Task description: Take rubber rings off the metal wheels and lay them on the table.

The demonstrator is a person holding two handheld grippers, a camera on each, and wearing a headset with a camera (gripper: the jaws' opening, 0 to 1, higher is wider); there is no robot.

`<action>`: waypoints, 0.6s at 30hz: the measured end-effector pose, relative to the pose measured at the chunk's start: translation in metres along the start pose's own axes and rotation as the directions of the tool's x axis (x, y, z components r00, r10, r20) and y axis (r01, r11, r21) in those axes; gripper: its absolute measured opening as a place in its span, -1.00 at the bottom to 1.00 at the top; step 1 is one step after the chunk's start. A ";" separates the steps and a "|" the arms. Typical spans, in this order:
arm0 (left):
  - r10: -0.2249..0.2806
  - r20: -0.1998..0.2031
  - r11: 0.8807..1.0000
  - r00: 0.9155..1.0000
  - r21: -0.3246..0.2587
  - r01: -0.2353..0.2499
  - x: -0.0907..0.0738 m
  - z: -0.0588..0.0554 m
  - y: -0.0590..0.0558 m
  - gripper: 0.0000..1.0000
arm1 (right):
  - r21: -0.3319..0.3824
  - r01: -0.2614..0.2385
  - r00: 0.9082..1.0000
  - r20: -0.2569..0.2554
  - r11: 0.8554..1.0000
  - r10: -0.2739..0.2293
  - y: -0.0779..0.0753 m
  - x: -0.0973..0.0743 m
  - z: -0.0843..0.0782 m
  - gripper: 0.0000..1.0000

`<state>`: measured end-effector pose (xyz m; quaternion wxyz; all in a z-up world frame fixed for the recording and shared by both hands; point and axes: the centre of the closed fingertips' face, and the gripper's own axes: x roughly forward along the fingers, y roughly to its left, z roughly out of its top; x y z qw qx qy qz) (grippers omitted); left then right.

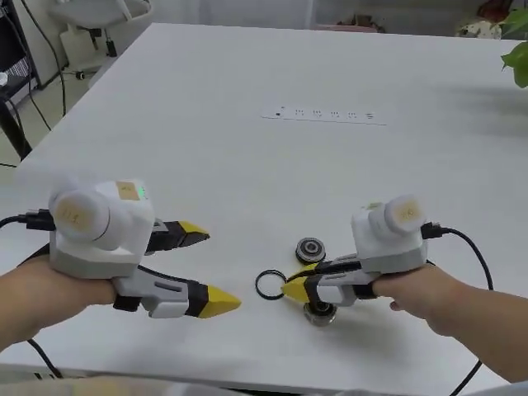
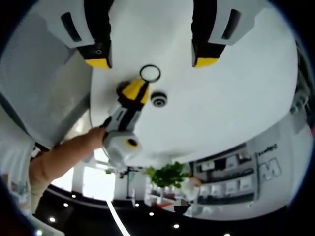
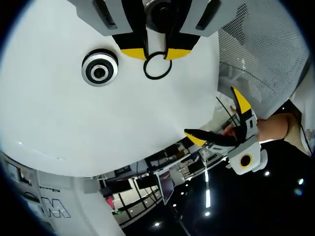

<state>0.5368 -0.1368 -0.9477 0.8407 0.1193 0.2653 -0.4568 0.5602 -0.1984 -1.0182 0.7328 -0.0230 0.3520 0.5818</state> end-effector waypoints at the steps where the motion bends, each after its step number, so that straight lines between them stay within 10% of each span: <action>1: -0.001 -0.002 1.000 1.000 0.001 0.001 0.000 0.000 0.000 0.33 | 0.000 -0.001 1.000 0.000 1.000 0.001 0.000 0.000 0.000 -0.75; 18: -0.007 -0.016 1.000 1.000 0.001 0.007 0.003 0.002 0.004 0.33 | 0.029 0.001 0.994 0.109 1.000 -0.004 -0.002 -0.025 0.024 -0.59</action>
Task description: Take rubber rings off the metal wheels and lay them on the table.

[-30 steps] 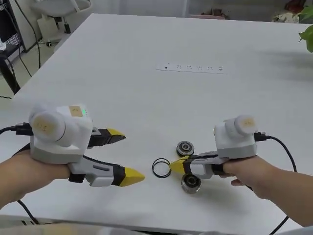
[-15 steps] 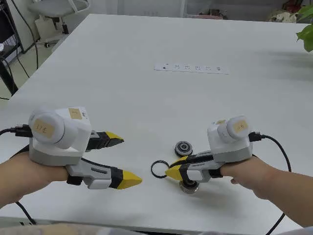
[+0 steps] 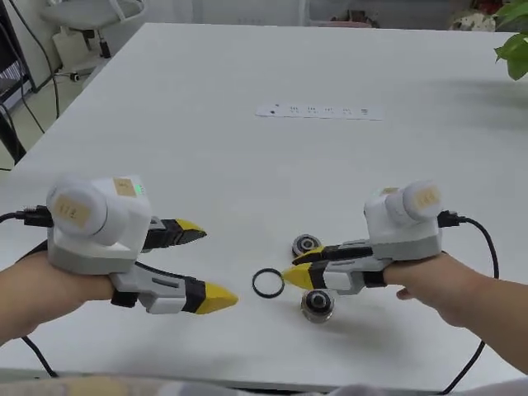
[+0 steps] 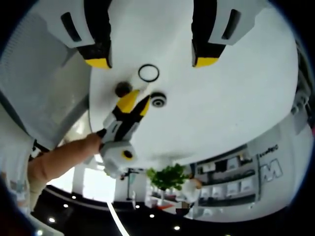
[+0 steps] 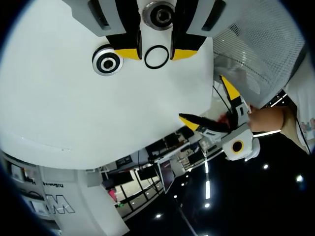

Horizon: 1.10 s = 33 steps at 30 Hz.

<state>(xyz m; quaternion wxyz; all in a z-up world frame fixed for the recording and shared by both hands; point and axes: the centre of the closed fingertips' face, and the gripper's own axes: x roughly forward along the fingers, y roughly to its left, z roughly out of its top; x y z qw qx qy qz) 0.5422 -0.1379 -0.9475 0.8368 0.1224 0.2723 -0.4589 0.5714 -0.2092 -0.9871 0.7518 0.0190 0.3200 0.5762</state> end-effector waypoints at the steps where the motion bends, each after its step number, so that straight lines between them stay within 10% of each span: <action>1: 0.000 0.000 1.000 1.000 -0.002 0.000 0.000 0.001 0.001 0.33 | 0.000 0.002 1.000 0.008 1.000 -0.002 -0.001 -0.002 0.002 -0.58; 33: -0.063 -0.004 0.998 0.998 0.006 0.063 0.052 0.021 0.013 0.21 | -0.066 0.181 0.983 0.052 0.981 -0.178 -0.053 -0.040 -0.003 -0.48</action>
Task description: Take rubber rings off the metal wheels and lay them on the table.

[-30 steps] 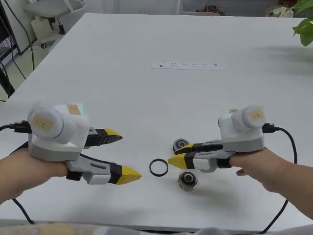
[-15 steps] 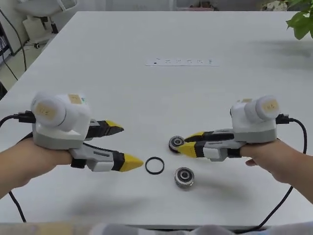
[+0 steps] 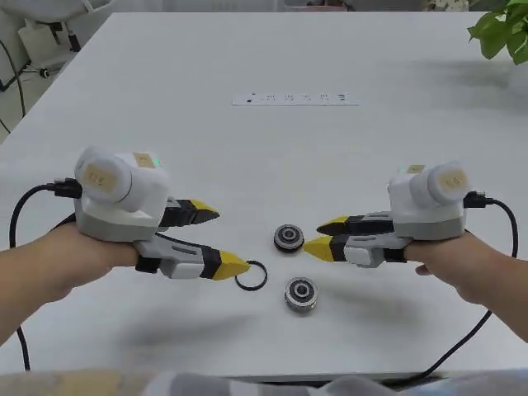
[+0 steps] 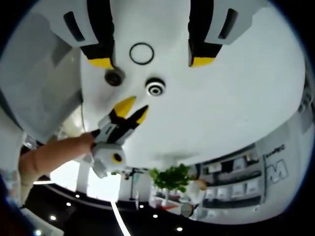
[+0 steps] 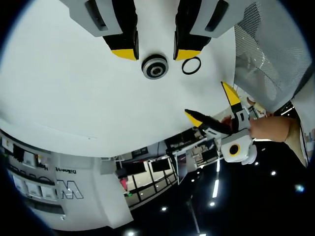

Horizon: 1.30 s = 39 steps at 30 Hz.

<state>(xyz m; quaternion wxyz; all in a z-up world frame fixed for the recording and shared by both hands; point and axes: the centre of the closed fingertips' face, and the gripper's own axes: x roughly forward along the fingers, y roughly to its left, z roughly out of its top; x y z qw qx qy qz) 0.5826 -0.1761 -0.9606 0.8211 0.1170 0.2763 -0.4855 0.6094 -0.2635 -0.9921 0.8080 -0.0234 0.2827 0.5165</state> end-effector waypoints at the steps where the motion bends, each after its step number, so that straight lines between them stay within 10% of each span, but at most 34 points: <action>1: -0.003 -0.005 1.000 1.000 0.003 0.003 0.002 0.000 0.000 0.21 | -0.001 0.002 1.000 -0.002 1.000 -0.002 -0.001 0.001 -0.001 -0.48; 39: -0.044 0.002 0.999 0.999 -0.005 0.044 0.064 0.014 0.007 -0.26 | -0.061 0.009 0.998 -0.057 0.998 -0.012 -0.005 0.028 -0.012 -0.57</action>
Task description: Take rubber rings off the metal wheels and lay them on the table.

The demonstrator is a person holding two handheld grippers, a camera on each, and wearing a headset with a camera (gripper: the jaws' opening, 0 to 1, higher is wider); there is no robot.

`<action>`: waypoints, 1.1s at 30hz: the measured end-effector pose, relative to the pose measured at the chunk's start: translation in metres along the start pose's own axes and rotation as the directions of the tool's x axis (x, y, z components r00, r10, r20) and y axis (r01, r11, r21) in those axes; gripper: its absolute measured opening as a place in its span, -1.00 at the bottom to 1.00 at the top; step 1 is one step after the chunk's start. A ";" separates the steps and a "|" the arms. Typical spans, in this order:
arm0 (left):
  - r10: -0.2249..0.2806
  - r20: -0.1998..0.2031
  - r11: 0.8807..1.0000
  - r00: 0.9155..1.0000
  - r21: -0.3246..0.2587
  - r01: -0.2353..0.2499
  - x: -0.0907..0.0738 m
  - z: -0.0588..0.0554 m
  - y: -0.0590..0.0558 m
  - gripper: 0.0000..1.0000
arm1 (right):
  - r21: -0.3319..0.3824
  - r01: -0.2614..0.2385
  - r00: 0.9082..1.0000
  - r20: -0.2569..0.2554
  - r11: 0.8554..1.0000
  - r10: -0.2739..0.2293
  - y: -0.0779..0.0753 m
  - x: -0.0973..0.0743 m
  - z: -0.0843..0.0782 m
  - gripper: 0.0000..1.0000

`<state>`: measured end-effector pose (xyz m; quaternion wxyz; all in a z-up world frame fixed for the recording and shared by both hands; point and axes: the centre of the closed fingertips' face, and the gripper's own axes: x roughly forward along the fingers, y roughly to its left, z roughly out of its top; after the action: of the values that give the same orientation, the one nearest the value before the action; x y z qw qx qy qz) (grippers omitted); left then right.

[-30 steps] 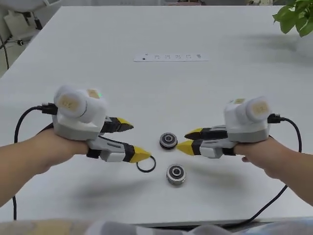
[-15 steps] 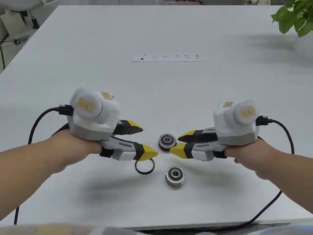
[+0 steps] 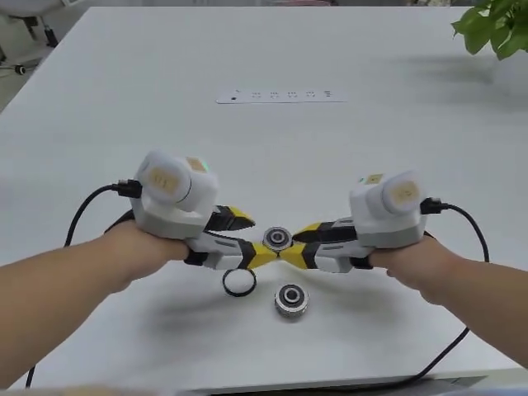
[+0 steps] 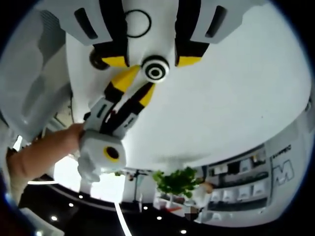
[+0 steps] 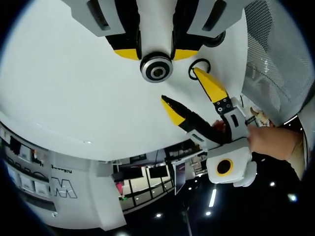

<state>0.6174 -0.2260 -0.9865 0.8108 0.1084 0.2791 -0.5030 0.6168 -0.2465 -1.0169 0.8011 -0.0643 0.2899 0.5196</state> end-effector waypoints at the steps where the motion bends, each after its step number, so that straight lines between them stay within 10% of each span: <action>1: 0.001 0.002 1.000 1.000 -0.003 -0.001 0.001 0.001 0.000 -0.28 | -0.001 0.001 1.000 -0.001 1.000 -0.001 0.000 0.000 0.000 -0.58; 33: 0.023 -0.046 0.997 0.999 0.071 -0.019 0.020 0.000 -0.002 -0.71 | 0.021 0.011 1.000 0.028 1.000 -0.012 -0.003 -0.001 0.000 -0.55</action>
<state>0.6226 -0.2424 -0.9975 0.8050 0.1517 0.2786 -0.5014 0.6188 -0.2485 -1.0163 0.8087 -0.0502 0.2837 0.5129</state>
